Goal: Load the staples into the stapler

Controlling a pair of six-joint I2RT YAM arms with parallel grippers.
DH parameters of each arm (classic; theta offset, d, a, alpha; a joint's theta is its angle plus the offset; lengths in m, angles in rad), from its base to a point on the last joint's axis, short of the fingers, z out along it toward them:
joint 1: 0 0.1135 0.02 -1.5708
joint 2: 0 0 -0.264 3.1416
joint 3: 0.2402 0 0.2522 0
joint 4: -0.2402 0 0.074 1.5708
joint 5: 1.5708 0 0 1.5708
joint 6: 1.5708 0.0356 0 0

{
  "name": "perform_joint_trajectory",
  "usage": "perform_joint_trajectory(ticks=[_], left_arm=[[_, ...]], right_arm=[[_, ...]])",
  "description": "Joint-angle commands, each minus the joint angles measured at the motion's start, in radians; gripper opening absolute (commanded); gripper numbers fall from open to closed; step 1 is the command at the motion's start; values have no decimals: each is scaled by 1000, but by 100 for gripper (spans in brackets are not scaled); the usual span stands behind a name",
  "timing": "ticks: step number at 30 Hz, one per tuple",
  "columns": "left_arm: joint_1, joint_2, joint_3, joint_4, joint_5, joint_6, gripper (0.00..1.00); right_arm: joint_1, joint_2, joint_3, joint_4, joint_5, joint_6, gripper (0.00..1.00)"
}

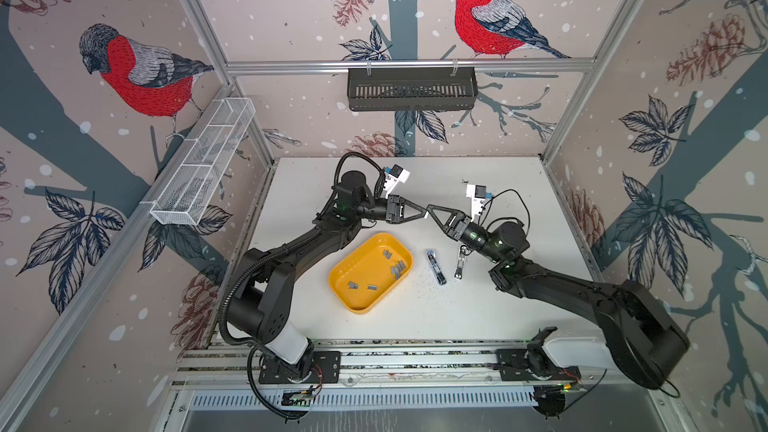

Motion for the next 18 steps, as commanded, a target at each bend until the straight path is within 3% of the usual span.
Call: perform_joint_trajectory(ticks=[1,15,18], left_arm=[[2,-12,4,55,26,5,19],[29,-18,15,-34,9,69,19],[34,-28,36,-135,-8,144,27]], right_arm=[[0,-4,-1,20,-1,-2,15],[-18,-60,-29,-80,7,-37,16],[-20,-113,-30,-190,29,-84,16]])
